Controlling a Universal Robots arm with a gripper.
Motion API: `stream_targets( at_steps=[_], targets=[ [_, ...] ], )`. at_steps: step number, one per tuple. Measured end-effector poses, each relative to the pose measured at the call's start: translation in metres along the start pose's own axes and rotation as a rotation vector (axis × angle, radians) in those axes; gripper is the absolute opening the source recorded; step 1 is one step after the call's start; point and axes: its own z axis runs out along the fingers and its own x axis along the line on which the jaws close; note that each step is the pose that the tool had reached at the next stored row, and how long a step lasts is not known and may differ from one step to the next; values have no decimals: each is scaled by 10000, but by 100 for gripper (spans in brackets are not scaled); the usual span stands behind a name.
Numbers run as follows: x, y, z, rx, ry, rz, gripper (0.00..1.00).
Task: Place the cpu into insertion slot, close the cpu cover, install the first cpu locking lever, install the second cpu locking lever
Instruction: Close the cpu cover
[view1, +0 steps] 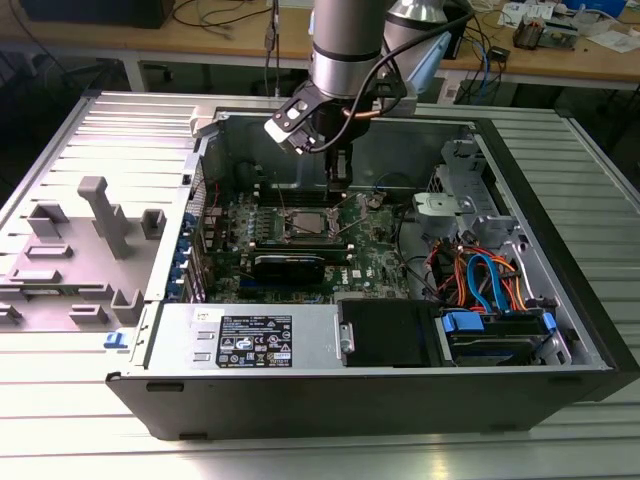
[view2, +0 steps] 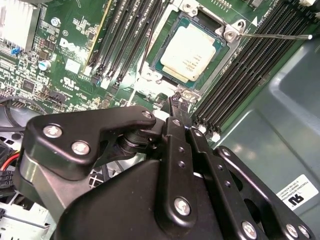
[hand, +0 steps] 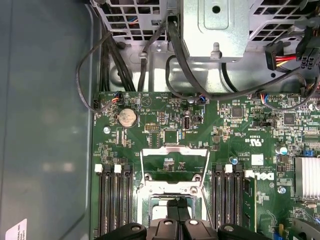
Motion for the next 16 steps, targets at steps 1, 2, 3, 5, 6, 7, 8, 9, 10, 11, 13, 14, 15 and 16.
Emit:
stream_targets(
  at_steps=[1,2,3,5,6,7,8,9,10,11,13,14,15,16],
  targets=[
    [0,7,1,0,1,1,11],
    [0,9,0,0,0,2,11],
    [0,10,0,0,0,1,11],
    [0,11,0,0,1,0,11],
    [0,11,0,0,0,0,11],
    [0,11,0,0,0,0,11],
    [0,11,0,0,0,1,11],
    [0,12,0,0,0,1,11],
    [0,19,1,0,1,-2,11],
    [0,29,1,0,1,-1,11],
    [-1,71,2,4,1,0,11],
    [-1,93,3,5,1,0,11],
    [-1,114,3,6,1,-1,11],
    [-1,145,4,10,1,1,11]
  ],
)
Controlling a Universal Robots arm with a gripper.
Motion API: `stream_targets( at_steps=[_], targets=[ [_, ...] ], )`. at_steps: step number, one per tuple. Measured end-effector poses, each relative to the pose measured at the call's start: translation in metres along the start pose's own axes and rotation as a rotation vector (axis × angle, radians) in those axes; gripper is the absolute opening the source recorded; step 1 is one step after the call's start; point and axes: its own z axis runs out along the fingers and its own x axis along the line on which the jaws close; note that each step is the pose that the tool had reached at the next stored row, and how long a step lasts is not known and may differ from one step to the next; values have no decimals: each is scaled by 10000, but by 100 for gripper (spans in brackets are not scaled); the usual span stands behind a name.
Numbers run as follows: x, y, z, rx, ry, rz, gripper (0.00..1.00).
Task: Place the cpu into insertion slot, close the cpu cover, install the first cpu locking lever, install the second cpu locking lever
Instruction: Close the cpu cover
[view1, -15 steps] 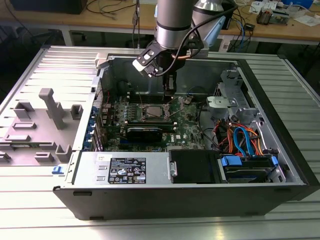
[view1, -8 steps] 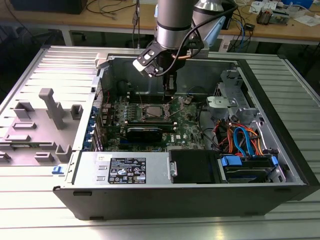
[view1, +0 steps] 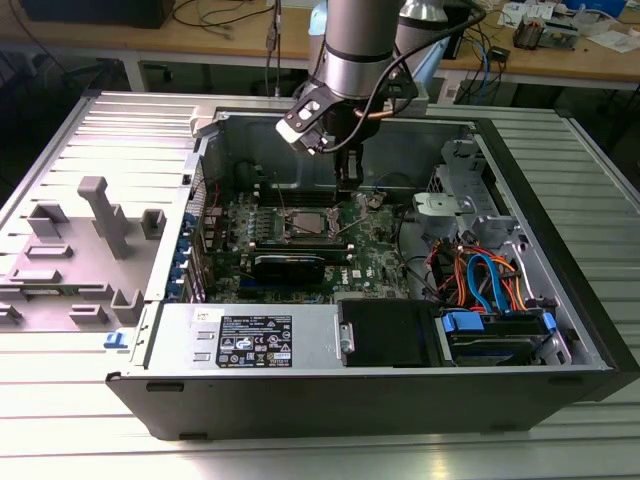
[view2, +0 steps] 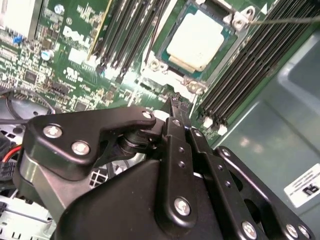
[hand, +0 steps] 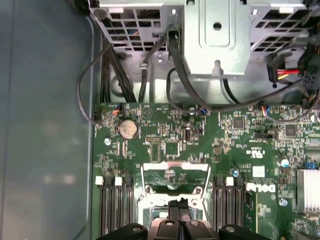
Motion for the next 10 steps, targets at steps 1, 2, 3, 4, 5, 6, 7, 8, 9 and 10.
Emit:
stream_targets(
  at_steps=[1,2,3,4,5,6,7,8,9,10],
  targets=[
    [0,18,-2,8,-1,0,11],
    [0,27,-5,13,-1,-1,11],
    [0,40,-11,18,-1,0,11],
    [-1,54,-17,22,0,-1,11],
    [-1,73,-22,25,1,-1,11],
    [-1,96,-27,27,0,-1,11],
    [-1,124,-30,29,2,0,11],
    [-1,147,-29,29,3,0,11],
    [-2,176,-29,29,4,0,11],
    [-2,204,-29,31,2,-2,11]
  ],
)
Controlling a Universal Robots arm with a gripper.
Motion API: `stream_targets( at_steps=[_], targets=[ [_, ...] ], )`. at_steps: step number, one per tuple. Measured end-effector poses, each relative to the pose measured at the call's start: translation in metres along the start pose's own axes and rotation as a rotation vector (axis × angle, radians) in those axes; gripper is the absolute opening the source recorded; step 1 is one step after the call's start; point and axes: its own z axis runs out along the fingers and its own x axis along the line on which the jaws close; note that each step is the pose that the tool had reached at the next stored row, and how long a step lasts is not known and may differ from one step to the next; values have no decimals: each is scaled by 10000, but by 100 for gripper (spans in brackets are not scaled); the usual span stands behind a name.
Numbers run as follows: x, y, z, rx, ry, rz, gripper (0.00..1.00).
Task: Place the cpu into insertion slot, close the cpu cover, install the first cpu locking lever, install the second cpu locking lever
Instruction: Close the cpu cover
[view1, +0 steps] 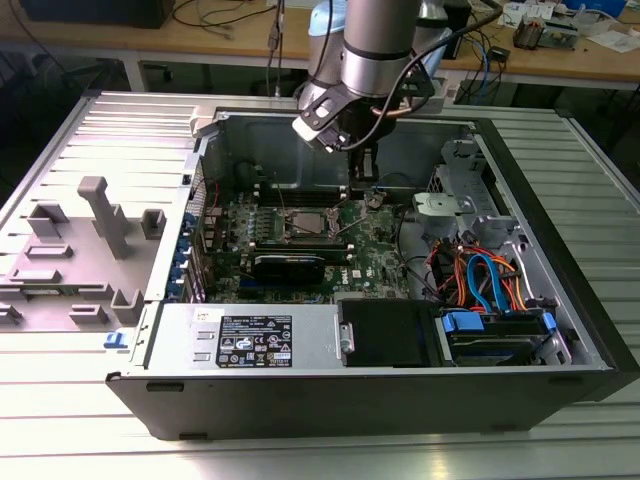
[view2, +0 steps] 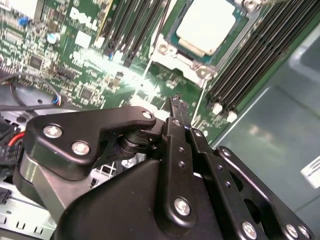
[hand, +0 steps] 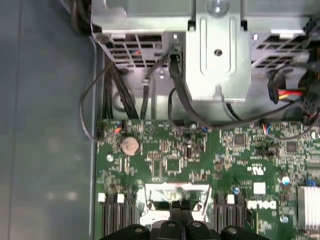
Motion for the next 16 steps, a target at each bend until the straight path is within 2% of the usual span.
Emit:
stream_targets(
  at_steps=[6,16],
  targets=[
    [0,201,3,11,-2,1,11],
    [0,234,7,12,-1,-1,11]
  ],
)
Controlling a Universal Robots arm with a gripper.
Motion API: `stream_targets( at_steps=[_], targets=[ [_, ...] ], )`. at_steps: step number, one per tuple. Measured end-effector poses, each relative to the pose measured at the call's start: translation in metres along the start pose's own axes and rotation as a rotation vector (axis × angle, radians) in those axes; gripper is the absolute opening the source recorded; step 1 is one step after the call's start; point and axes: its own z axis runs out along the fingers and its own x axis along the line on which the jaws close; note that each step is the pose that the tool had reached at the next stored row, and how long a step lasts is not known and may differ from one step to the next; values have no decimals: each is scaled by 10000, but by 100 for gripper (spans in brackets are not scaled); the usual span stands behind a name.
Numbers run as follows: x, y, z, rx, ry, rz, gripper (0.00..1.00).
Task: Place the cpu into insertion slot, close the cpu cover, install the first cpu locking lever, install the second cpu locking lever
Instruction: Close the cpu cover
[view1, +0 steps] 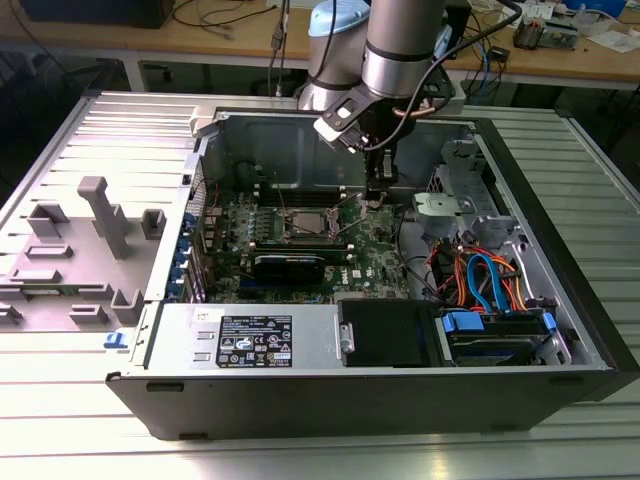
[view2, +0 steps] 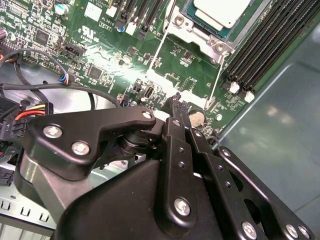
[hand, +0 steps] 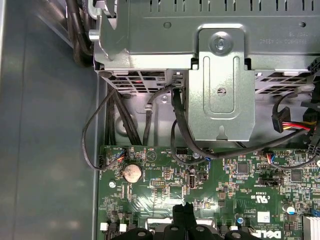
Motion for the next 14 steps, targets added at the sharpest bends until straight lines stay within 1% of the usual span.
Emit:
stream_targets(
  at_steps=[2,14],
  targets=[
    [0,12,0,0,0,3,11],
    [0,15,0,0,-1,3,11]
  ],
)
